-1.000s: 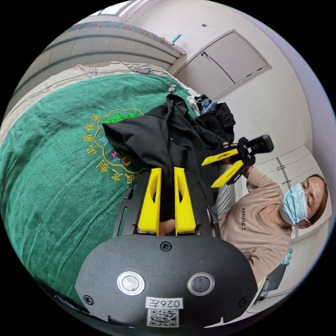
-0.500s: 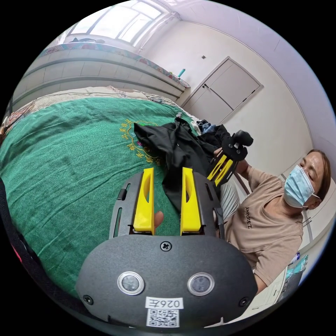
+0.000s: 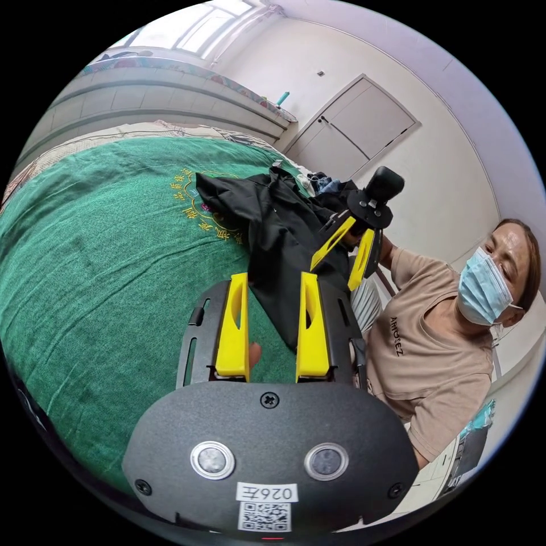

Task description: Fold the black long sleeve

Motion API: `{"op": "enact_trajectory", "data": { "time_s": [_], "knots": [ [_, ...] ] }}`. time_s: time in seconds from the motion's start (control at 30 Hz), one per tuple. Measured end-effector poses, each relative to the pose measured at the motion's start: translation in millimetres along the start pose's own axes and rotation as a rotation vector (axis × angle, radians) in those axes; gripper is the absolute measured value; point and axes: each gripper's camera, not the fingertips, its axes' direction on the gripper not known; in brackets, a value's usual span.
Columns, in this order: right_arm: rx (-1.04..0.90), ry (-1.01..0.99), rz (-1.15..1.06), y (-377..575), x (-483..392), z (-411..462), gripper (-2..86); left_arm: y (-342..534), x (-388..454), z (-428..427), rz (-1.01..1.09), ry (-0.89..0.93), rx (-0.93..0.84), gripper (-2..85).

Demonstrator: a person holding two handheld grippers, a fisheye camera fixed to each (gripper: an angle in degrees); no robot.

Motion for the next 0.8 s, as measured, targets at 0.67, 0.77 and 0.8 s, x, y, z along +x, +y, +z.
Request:
{"op": "enact_trajectory", "data": {
  "time_s": [0.67, 0.77, 0.8],
  "knots": [
    [0.201, 0.094, 0.206, 16.7, 68.6, -109.4, -0.9, 0.2, -20.2, 0.1, -0.021, -0.028, -0.01, 14.8],
    [0.383, 0.671, 0.562, 12.1, 138.9, -189.9, 0.4, -29.5, -25.8, 13.9, -0.033, -0.052, -0.001, 18.8],
    [0.433, 0.718, 0.687, 25.4, 162.7, -219.9, 4.2, -43.0, -26.6, 20.3, -0.026, -0.075, 0.011, 21.0]
  ]
}}
